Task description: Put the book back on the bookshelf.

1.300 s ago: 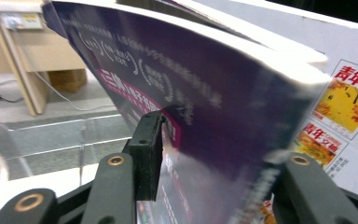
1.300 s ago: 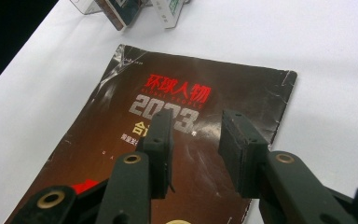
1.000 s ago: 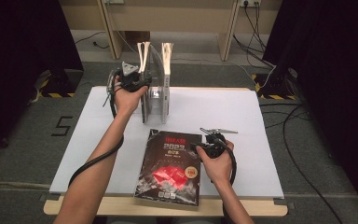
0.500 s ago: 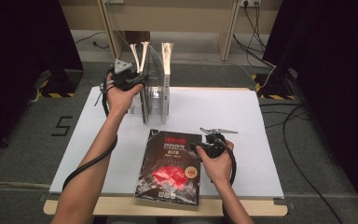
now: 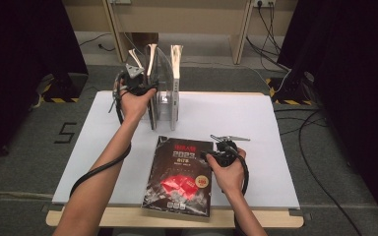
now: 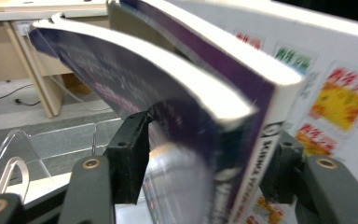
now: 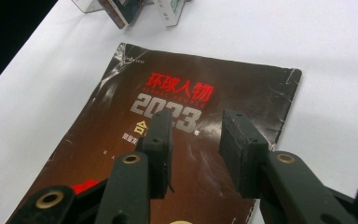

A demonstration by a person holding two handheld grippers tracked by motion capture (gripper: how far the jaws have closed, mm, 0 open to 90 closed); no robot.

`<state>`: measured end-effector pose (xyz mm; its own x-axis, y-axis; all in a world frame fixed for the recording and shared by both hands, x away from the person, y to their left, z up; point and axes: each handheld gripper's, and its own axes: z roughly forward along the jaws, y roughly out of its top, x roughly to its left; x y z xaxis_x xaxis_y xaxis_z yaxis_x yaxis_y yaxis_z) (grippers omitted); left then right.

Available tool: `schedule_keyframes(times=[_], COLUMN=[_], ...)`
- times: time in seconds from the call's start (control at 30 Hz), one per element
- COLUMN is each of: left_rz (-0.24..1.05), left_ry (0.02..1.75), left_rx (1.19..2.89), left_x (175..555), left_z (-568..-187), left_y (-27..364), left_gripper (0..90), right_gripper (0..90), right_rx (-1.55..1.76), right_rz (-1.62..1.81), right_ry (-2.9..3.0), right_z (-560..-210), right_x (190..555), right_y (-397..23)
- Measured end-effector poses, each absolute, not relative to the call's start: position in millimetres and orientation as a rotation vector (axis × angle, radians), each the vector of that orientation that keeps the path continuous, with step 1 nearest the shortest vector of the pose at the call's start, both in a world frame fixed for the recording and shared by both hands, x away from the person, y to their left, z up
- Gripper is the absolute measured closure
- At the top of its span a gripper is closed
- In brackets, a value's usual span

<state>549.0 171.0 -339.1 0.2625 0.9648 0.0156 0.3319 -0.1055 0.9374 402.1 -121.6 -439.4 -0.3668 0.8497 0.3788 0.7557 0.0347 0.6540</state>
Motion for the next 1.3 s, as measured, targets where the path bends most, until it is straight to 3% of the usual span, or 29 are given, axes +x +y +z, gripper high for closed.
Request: schedule_keyframes(times=[0.17,0.27,0.37,0.63,0.77,0.83,0.97,1.13,1.3], left_rz=[0.956,0.927,0.930,0.987,0.967,0.971,0.915,0.918,0.904], left_ry=[1.155,1.147,1.188,1.110,1.128,1.129,1.119,1.122,1.121], left_rx=[1.709,1.701,1.630,1.724,1.682,1.670,1.661,1.645,1.633], left_x=[553.3,553.7,549.9,550.0,548.7,547.0,541.6,537.0,533.0], left_z=[-344.5,-344.8,-348.9,-346.7,-349.3,-350.6,-353.1,-354.6,-357.8], left_y=[167.3,171.1,173.3,169.2,169.0,167.7,164.7,166.8,170.4], left_gripper=[71.7,74.6,72.6,74.2,74.3,71.2,56.8,50.5,49.8], right_gripper=[64.4,64.5,64.5,64.5,64.7,64.7,64.6,64.6,64.5], right_rx=[1.705,1.705,1.712,1.691,1.702,1.699,1.694,1.695,1.698], right_rz=[1.253,1.245,1.248,1.241,1.239,1.237,1.237,1.244,1.248], right_ry=[2.167,2.168,2.167,2.173,2.171,2.174,2.175,2.169,2.164], right_z=[-437.7,-437.8,-438.5,-436.9,-436.7,-437.1,-437.8,-436.1,-436.5], right_x=[402.3,402.9,403.0,403.6,405.2,404.9,403.7,403.2,403.4], right_y=[-124.1,-124.5,-121.7,-123.0,-123.7,-122.7,-122.4,-123.4,-122.9])
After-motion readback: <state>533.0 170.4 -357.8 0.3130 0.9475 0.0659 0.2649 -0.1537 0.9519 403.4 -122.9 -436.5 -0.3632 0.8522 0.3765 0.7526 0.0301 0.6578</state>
